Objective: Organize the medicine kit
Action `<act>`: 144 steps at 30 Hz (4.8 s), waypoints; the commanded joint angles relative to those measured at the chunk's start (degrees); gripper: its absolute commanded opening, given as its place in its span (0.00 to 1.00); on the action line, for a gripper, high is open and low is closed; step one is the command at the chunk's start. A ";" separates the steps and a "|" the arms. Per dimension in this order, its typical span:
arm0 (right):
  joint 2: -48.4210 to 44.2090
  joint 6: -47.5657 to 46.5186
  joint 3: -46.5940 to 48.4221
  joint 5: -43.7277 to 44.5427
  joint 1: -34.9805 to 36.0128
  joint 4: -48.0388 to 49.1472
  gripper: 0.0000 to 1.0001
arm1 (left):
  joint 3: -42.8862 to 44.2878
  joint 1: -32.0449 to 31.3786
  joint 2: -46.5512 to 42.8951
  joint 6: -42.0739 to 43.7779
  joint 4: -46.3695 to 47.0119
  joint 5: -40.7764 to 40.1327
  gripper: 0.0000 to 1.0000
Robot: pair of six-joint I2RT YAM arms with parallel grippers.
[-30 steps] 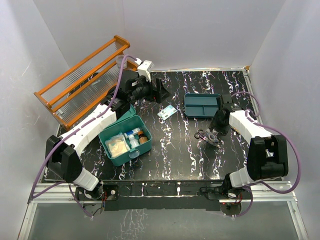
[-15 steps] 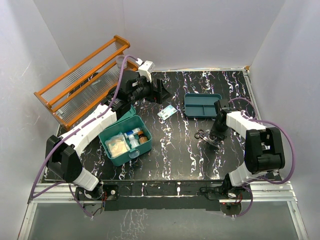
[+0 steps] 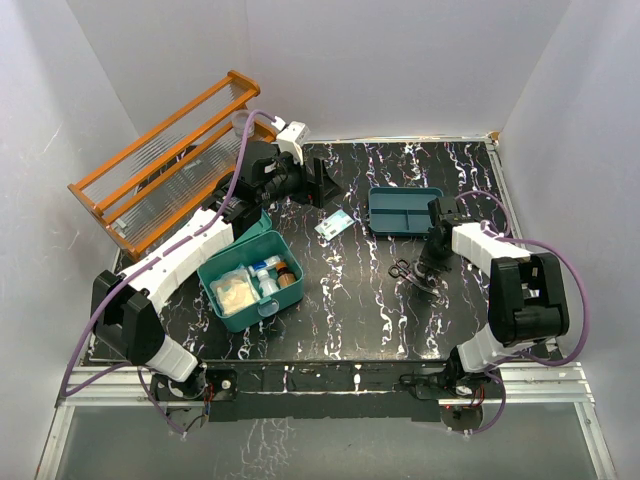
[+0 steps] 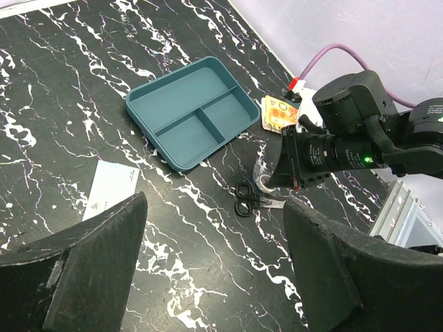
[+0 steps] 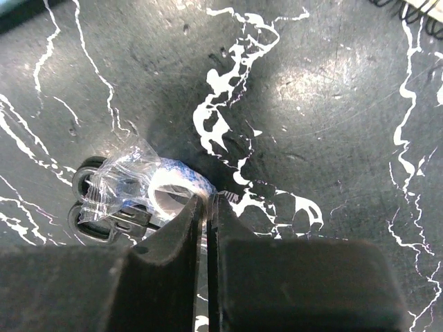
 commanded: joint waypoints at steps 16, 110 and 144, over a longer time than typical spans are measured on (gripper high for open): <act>3.20 -17.94 19.26 -6.52 0.54 18.22 0.00 | 2.89 -0.25 -3.15 2.64 -4.96 -3.31 0.79; 25.78 -5.82 34.35 -5.66 17.47 10.04 0.48 | -2.55 -0.24 -17.25 4.52 -12.47 -15.35 0.82; -15.99 -2.95 5.17 0.05 19.03 8.94 0.52 | 32.16 -1.29 33.39 4.81 -35.73 -18.32 0.62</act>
